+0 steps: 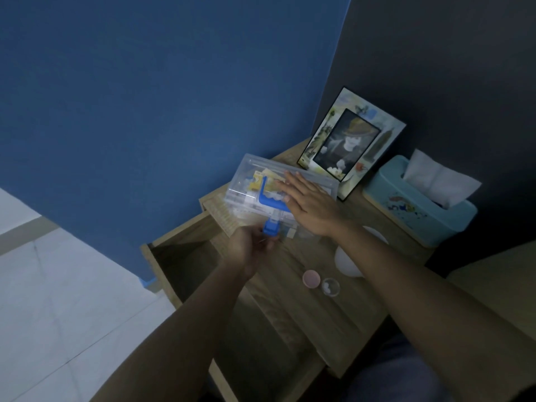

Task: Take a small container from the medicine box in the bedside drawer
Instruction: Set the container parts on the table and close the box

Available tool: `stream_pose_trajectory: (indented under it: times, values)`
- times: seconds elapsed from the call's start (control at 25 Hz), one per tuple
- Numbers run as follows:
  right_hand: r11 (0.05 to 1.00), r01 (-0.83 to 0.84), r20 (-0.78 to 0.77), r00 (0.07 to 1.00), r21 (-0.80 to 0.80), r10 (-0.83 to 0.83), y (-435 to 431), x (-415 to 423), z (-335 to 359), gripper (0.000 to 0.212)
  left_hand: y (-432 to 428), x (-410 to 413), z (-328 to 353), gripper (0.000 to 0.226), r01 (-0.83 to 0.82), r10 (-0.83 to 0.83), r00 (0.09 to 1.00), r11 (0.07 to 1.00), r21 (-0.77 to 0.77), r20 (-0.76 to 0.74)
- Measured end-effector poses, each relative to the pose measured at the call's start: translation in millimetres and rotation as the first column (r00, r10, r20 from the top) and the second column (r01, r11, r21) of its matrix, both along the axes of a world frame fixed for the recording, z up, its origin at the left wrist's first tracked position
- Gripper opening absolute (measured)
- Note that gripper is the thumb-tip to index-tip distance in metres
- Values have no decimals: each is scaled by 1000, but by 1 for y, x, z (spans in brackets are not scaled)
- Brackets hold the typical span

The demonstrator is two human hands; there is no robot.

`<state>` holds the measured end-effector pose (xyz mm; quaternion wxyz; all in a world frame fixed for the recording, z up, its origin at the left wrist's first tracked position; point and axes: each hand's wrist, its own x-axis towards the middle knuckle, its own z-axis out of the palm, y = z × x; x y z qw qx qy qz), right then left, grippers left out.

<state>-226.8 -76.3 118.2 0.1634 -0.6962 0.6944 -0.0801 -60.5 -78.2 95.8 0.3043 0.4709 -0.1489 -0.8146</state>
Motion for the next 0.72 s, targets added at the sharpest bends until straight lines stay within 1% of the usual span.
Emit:
stream_pose_trajectory:
  times: [0.08, 0.16, 0.28, 0.36, 0.4, 0.48, 0.6, 0.72]
  values:
    - [1000, -8, 35, 999, 18, 7, -1, -1, 2, 46, 0, 5, 2, 31, 48, -47, 999, 998, -44, 14]
    - [1000, -15, 39, 999, 22, 14, -1, -3, 3, 46, 0, 9, 2, 24, 90, -87, 995, 994, -66, 41]
    - [1000, -20, 31, 999, 22, 20, -1, -3, 4, 46, -2, 15, -3, 19, 88, -90, 996, 992, -92, -19]
    - [999, -25, 34, 999, 23, 24, -1, -3, 4, 47, -2, 17, -3, 15, 105, -108, 994, 985, -138, -16]
    - [999, -25, 36, 999, 22, 24, -1, -3, 4, 47, -3, 17, -2, 13, 126, -126, 992, 977, -170, 15]
    - [999, -30, 29, 999, 23, 29, -1, -4, 4, 50, -4, 15, 0, 11, 176, -149, 981, 953, -248, 124]
    - [999, -48, 5, 999, 17, 48, -1, -5, 3, 61, -9, 12, 2, 16, 252, -153, 939, 916, -313, 307]
    - [999, -48, -17, 999, -19, 47, 0, -4, 2, 70, -11, 12, 2, 19, 291, -165, 916, 902, -319, 367]
